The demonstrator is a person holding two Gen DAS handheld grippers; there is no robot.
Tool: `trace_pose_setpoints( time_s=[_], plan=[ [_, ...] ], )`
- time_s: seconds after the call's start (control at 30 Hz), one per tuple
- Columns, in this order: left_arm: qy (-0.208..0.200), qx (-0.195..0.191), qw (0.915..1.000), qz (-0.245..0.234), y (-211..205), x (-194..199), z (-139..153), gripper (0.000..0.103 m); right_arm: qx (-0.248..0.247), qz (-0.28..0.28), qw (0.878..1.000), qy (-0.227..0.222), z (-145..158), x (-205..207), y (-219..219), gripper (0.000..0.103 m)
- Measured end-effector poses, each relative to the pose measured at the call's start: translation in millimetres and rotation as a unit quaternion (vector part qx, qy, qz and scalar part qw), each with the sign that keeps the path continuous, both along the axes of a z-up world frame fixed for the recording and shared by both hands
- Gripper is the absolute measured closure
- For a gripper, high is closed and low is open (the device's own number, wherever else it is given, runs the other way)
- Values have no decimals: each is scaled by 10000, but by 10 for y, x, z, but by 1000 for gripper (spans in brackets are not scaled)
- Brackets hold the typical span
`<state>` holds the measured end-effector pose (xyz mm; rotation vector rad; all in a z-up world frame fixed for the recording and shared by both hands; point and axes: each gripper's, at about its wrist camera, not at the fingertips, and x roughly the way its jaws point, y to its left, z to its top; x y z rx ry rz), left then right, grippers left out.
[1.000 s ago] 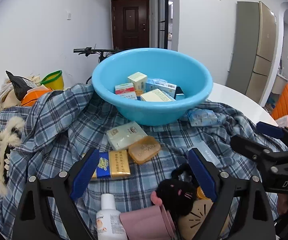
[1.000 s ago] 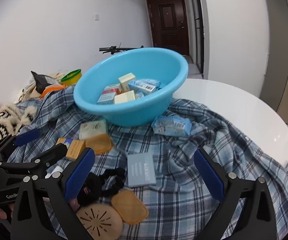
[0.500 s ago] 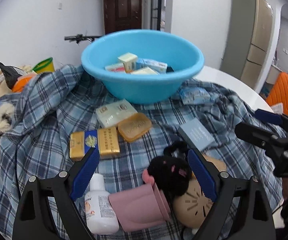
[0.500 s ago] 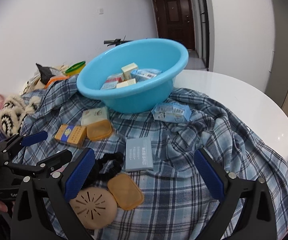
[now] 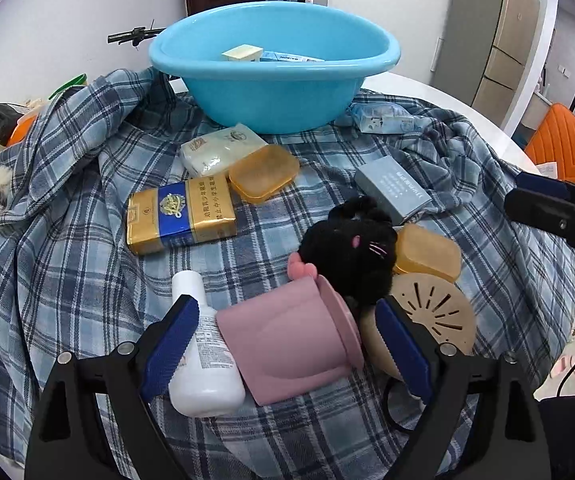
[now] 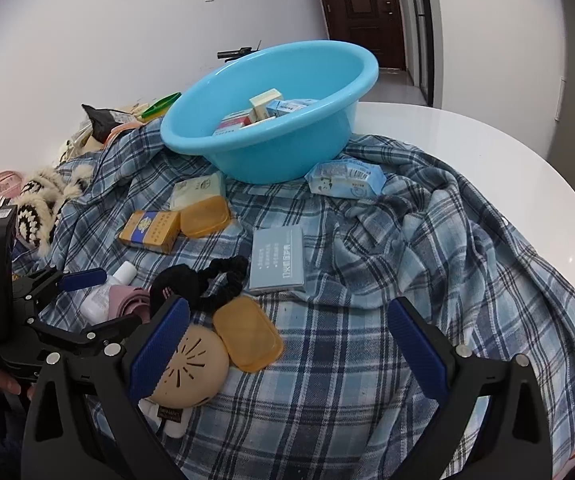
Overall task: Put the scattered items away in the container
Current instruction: 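Move the left gripper toward the pink cup on the shirt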
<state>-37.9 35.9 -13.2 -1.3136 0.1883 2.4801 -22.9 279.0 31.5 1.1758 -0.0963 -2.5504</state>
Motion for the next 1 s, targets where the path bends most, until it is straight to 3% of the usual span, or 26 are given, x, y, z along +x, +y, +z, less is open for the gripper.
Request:
trace_pose_setpoints(
  time_s=[0.27, 0.47, 0.63, 0.93, 0.97, 1.0],
  plan=[
    [209, -200, 9994, 164, -26, 38, 98, 11, 39, 159, 9999, 50, -8, 36, -66, 4],
    [-57, -15, 9994, 345, -145, -25, 14, 11, 61, 276, 9996, -14, -68, 30, -134, 4],
    [-31, -47, 9993, 364, -122, -24, -5, 10, 149, 391, 9991, -56, -96, 34, -186, 4],
    [137, -642, 9974, 297, 71, -41, -76, 10, 112, 316, 9993, -153, -140, 4, -167, 4],
    [153, -590, 9977, 310, 61, -37, -67, 12, 131, 317, 9993, -163, -147, 5, -169, 4],
    [190, -473, 9983, 294, 43, -28, -40, 24, 144, 315, 9993, -171, -152, 5, -169, 4]
  ],
)
